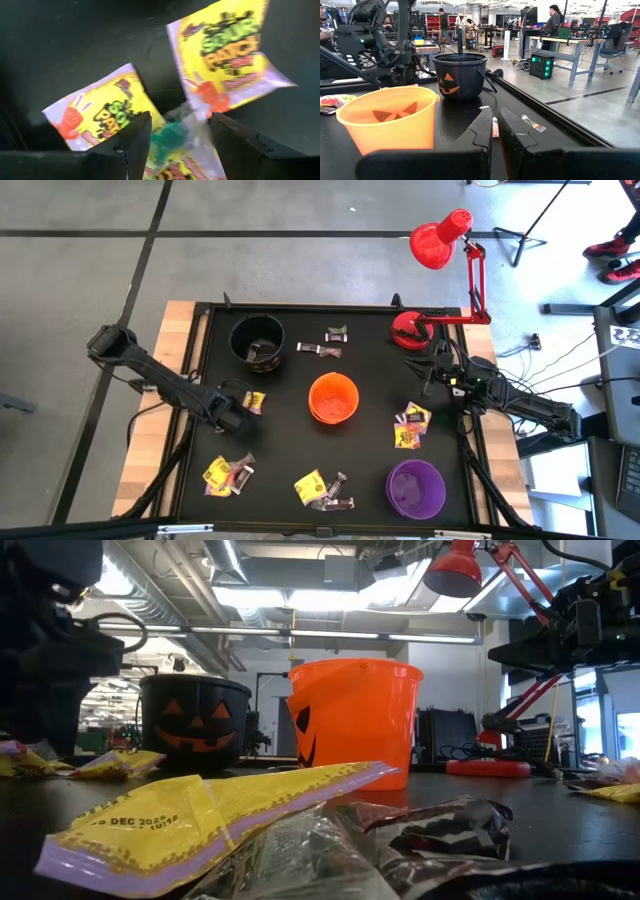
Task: Sort candy
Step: Put the blue gummy into the orange bucket
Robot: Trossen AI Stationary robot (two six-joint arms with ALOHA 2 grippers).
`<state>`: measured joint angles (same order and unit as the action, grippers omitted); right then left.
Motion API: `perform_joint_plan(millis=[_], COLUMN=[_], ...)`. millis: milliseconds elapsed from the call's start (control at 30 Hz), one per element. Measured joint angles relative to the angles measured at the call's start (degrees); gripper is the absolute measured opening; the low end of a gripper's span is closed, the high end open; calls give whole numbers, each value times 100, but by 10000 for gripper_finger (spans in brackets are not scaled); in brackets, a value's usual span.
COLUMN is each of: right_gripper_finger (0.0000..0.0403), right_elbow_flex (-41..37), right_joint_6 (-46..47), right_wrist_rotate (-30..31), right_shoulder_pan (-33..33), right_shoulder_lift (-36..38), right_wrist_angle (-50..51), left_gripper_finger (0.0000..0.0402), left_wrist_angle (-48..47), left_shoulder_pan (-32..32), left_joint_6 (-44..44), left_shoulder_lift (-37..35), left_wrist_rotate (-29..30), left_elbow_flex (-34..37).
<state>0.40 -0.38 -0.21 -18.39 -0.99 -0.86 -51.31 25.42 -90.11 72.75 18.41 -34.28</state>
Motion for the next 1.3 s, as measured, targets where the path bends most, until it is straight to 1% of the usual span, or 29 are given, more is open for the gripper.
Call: perform_joint_plan(millis=[67,167,267,367,433,600,700,833,900,933,1000,1067,1133,1200,1300], right_gripper_finger=[28,28,28,28,28,28,28,28,28,28,28,28,28,28,28], right_elbow_flex=[0,0,0,0,0,0,0,0,0,2,1,0,0,0,0], right_joint_6=[-1,0,0,-1,-1,0,0,-1,0,-2,0,-2,0,0,0], right_wrist_rotate=[0,0,0,0,0,0,0,0,0,0,0,0,0,0,0], right_shoulder_pan=[-2,0,-1,-1,-2,0,-2,-1,-2,-2,0,-2,-1,0,0], right_shoulder_lift=[2,0,1,0,0,0,1,1,0,2,1,2,0,0,0], right_wrist_angle=[0,0,0,0,0,0,0,0,0,0,0,0,0,0,0], left_gripper_finger=[181,145,94,33,9,2,1,0,0,0,0,0,0,0,0], left_wrist_angle=[0,49,204,378,530,797,813,825,946,1150,1882,2932,4092,5078,6036], left_shoulder_pan=[-23,-54,-56,-56,-56,-56,-56,-56,-54,-54,-54,-56,-56,-55,-101], left_joint_6=[-66,-76,-75,-50,19,303,566,1210,1701,2049,2985,4180,5442,6485,7409], left_shoulder_lift=[0,0,0,0,0,0,0,0,0,0,0,0,0,0,0], left_wrist_rotate=[4,48,162,305,462,954,1329,2088,2578,2856,3366,3653,3666,3539,3170], left_elbow_flex=[38,45,45,45,45,-61,-350,-955,-1275,-1424,-1657,-1780,-1808,-1808,-1808])
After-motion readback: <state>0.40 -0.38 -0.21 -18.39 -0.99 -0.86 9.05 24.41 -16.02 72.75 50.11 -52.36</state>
